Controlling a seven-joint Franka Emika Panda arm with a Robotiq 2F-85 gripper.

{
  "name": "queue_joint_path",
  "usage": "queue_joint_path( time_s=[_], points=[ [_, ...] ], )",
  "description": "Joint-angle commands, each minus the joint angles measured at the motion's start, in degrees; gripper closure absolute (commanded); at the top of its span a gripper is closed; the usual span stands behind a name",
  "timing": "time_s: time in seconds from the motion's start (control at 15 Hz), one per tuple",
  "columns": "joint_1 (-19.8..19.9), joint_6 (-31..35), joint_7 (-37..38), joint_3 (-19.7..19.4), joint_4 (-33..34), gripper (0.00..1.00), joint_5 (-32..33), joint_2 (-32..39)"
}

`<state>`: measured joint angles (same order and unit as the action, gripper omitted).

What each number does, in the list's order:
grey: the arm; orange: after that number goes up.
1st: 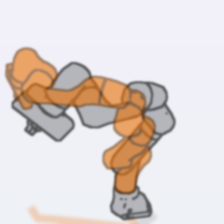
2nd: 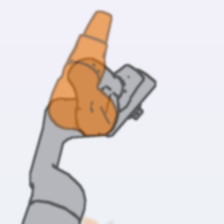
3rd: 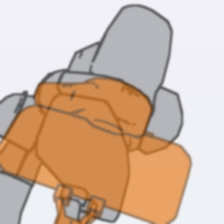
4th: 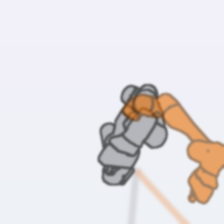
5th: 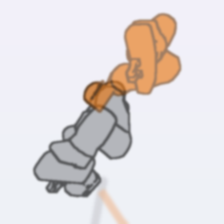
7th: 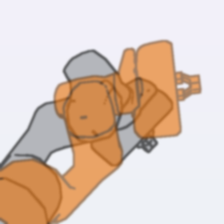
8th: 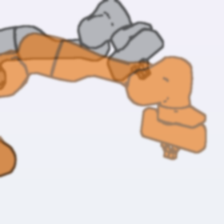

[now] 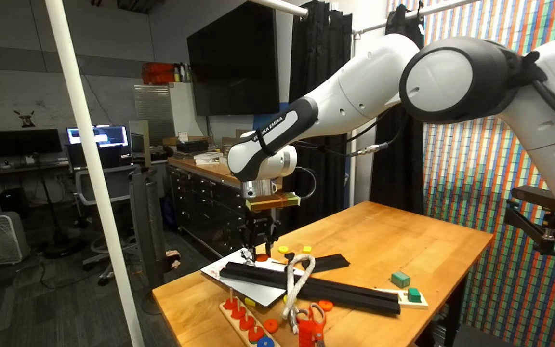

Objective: Pick up the orange ring on the right and place it on the wooden board

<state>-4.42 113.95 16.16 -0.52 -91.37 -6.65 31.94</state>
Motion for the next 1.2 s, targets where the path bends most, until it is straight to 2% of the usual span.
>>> queue_joint_path(
  time_s=[0.0,0.33,0.73,1.13],
  points=[
    [0.4,3.5,-6.1,2.2,-5.9,0.83,-0.7,-2.5],
    [-0.3,6.9,-10.0,4.5,-8.7,0.83,-0.8,-2.3],
    [-2.2,11.6,-9.8,6.1,-11.2,0.83,0.0,-3.5],
    [-4.3,15.5,-9.0,6.2,-10.4,0.83,0.5,-2.7]
  ],
)
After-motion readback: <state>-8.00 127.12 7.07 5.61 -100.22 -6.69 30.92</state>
